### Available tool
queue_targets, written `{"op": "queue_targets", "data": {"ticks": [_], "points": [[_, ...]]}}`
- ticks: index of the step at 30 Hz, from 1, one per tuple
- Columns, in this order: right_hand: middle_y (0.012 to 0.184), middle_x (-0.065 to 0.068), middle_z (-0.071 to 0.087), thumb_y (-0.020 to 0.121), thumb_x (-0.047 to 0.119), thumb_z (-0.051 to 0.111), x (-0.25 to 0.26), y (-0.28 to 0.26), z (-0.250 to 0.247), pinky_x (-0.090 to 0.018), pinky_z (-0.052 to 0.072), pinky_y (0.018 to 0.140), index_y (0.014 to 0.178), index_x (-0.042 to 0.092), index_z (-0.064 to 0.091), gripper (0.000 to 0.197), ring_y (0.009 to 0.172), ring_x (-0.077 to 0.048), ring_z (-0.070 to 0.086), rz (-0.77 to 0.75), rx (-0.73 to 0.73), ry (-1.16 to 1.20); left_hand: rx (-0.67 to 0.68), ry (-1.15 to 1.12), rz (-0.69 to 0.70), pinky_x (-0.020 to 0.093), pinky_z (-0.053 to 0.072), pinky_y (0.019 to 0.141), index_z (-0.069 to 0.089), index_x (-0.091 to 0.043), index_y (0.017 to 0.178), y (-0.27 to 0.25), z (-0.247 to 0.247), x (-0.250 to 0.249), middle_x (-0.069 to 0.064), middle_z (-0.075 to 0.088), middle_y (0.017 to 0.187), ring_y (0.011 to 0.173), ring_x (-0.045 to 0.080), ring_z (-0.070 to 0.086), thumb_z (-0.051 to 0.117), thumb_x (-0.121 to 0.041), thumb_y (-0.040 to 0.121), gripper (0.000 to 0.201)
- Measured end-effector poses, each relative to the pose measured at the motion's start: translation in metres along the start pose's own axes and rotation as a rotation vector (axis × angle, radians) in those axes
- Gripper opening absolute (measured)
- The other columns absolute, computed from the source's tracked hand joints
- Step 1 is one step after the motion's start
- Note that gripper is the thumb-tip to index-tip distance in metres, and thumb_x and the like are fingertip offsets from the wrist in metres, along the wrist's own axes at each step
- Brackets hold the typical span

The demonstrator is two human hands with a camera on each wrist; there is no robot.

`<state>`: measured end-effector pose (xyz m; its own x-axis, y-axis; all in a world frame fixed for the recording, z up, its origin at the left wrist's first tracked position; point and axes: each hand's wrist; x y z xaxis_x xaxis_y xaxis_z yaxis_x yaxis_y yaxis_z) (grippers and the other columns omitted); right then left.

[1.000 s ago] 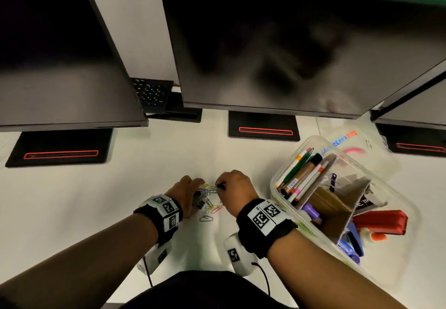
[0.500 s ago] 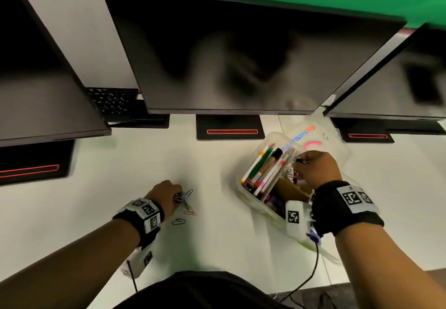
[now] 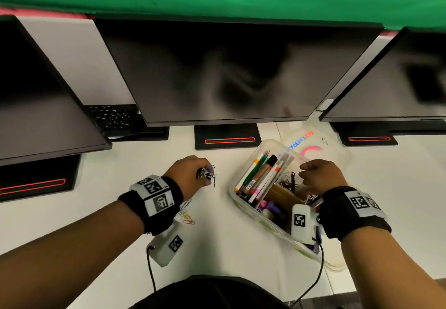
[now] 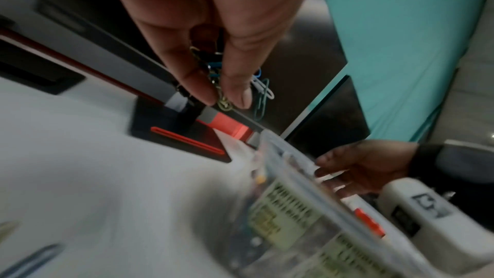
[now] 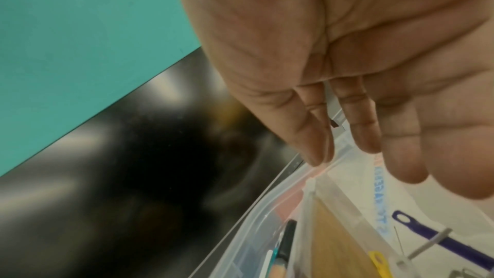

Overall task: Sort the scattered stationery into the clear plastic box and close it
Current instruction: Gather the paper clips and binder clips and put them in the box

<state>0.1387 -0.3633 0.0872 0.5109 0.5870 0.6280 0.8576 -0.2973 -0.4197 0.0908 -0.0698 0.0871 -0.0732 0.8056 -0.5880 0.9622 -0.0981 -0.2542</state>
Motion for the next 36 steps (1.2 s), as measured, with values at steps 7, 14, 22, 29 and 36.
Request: {"op": "queue_targets", "data": {"ticks": [7, 14, 22, 29, 36], "points": [[0.068, -0.01, 0.053, 0.085, -0.003, 0.058, -0.015, -0.009, -0.022, -0.03, 0.048, 0.057, 0.076, 0.009, 0.058, 0.015, 0.057, -0.02, 0.052, 0.058, 0.157, 0.214, -0.027, -0.174, 0.194, 0.019, 0.042, 0.079, 0.069, -0.018, 0.095, 0.02, 0.014, -0.092, -0.003, 0.067, 0.101, 0.091, 0.013, 0.058, 0.064, -0.007, 0.081, 0.019], [0.079, -0.015, 0.06, 0.085, 0.0, 0.057, -0.024, -0.011, -0.031, -0.028, 0.049, 0.054, 0.074, 0.011, 0.058, 0.016, 0.062, -0.025, 0.057, -0.042, 0.15, 0.171, 0.114, -0.175, 0.198, 0.015, 0.04, 0.057, 0.069, -0.02, 0.093, 0.065, 0.066, -0.152, 0.002, 0.066, 0.094, 0.067, 0.014, 0.055, 0.058, -0.002, 0.079, 0.024], [0.085, -0.013, 0.068, 0.078, 0.003, 0.058, -0.025, -0.004, -0.029, -0.044, 0.053, 0.086, 0.064, 0.022, 0.056, 0.024, 0.083, -0.03, 0.064, -0.119, 0.184, 0.011, 0.252, -0.057, 0.102, 0.023, 0.046, 0.089, 0.062, -0.019, 0.113, 0.089, 0.101, -0.153, 0.003, 0.062, 0.117, 0.106, 0.018, 0.059, 0.061, -0.001, 0.083, 0.035], [0.064, 0.004, 0.055, 0.08, 0.005, 0.058, -0.011, -0.005, -0.019, -0.036, 0.051, 0.078, 0.063, 0.024, 0.054, 0.026, 0.074, -0.022, 0.056, -0.17, 0.195, -0.104, 0.238, -0.33, 0.079, 0.023, 0.05, 0.079, 0.061, -0.009, 0.112, 0.086, 0.086, -0.133, 0.011, 0.06, 0.111, 0.1, 0.018, 0.056, 0.046, 0.014, 0.082, 0.04], [0.09, 0.001, 0.064, 0.085, 0.01, 0.058, 0.029, -0.038, 0.013, -0.02, 0.043, 0.082, 0.091, 0.014, 0.067, 0.012, 0.085, -0.011, 0.056, -0.377, 0.204, -0.181, 0.067, -0.365, 0.023, 0.024, 0.051, 0.067, 0.062, -0.027, 0.081, 0.06, 0.035, -0.075, -0.006, 0.062, 0.085, 0.073, 0.013, 0.06, 0.059, -0.001, 0.085, 0.027]]}}
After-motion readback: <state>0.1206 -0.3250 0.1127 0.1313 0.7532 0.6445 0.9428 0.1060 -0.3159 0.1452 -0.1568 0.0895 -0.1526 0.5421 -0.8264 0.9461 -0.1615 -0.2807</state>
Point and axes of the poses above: each hand's wrist, its own y-axis towards the middle knuckle, its own z-axis out of the palm, x = y × z
